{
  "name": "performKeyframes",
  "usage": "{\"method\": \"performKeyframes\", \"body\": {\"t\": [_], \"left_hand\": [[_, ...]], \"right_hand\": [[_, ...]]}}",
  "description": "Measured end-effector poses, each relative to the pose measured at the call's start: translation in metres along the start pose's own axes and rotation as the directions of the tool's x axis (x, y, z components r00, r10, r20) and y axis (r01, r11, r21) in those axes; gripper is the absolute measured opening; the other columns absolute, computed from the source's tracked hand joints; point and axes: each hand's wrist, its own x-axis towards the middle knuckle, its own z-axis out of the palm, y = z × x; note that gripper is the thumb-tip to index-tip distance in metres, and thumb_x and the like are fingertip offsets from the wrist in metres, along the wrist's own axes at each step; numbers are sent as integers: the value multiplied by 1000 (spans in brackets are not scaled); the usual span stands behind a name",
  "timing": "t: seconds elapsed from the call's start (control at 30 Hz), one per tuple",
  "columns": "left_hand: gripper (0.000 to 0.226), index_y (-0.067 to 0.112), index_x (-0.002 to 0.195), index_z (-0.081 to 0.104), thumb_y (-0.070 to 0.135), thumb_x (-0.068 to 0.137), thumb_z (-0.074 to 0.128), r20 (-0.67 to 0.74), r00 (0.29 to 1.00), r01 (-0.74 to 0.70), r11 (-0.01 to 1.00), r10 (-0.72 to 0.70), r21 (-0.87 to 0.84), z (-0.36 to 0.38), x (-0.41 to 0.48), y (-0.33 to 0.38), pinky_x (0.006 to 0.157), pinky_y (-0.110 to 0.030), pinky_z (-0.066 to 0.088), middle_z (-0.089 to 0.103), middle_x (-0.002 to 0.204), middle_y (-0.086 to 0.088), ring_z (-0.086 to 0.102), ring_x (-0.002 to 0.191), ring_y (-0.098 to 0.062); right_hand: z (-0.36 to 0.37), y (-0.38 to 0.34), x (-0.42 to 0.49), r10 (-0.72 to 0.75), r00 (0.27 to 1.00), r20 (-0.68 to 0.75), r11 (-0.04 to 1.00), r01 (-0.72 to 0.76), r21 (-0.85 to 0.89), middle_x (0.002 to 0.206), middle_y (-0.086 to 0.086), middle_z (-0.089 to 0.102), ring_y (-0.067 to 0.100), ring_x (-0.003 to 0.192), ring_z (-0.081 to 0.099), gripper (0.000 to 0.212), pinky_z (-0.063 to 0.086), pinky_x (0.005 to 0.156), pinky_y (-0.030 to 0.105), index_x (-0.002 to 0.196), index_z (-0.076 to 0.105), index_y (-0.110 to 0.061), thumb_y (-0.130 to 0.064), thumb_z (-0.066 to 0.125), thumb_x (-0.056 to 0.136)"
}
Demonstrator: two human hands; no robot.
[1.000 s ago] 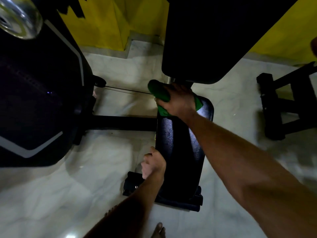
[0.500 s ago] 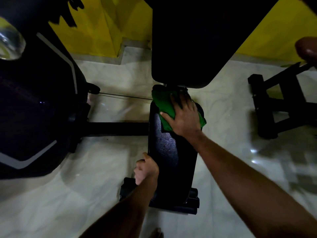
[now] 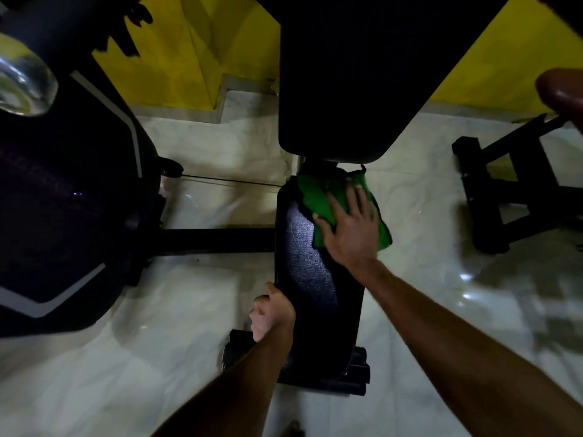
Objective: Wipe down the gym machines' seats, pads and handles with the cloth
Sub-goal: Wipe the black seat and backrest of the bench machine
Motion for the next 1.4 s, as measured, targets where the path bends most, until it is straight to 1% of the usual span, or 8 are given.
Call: {"method": "performKeyframes", "body": {"t": [0.23,0.4,0.47,0.63,0.83,1.17,1.3,1.4], "left_hand": [[49,22,147,35,28,105,11,-4,998,-62,986,63,153,10,13,-7,107,-36,32,39,151,-13,42,134,-32],[52,17,143,41,38,103,15,4,1000,1,1000,-1,9,14,21,-10,107,-37,34,43,147,-15,45,131,-30],[57,11,142,42,45,103,19,16,1000,27,995,-25,-92,14,19,-9,109,-41,34,44,145,-18,44,132,-33],[53,16,146,38,39,104,15,35,999,9,999,-7,-40,9,13,-8,111,-37,28,41,150,-14,41,136,-29],[54,7,142,44,41,104,26,123,992,-2,971,32,-239,3,10,-9,113,-41,29,43,149,-19,40,137,-36],[45,13,120,67,44,100,42,646,746,311,776,158,-548,-24,28,-62,91,-45,54,72,114,-14,68,103,-31],[43,11,122,65,40,100,40,680,727,313,837,92,-448,-27,27,-82,76,-36,53,72,99,-11,66,85,-26],[48,14,120,64,48,100,36,680,729,295,862,77,-413,-29,25,-79,87,-37,46,69,108,-10,61,94,-27]], "right_hand": [[8,-24,9,-730,658,186,681,724,112,169,-3,22,23,156,21,63,22,121,48,150,45,-44,-73,42,95],[0,3,68,-153,985,75,988,152,15,128,9,69,30,111,67,90,53,88,37,136,63,-30,-95,39,79],[-8,7,70,113,987,115,994,-113,0,105,9,74,31,94,70,97,49,75,33,122,69,-25,-101,37,70],[-13,7,13,435,887,155,833,-462,304,156,16,40,38,141,39,118,39,110,54,155,34,-26,-92,63,62],[-8,-30,-97,516,850,104,798,-521,302,168,14,17,34,151,22,111,26,121,48,162,20,-30,-82,64,75],[-19,-57,-180,-201,972,119,976,189,107,171,4,15,23,157,16,74,21,123,51,156,37,-41,-74,48,90],[-23,-60,-198,214,973,87,965,-225,135,171,5,15,24,157,15,98,21,125,49,158,34,-37,-89,52,77],[-18,-92,-225,585,808,69,772,-581,258,168,15,18,32,155,20,108,23,123,45,160,29,-29,-86,61,75]]}}
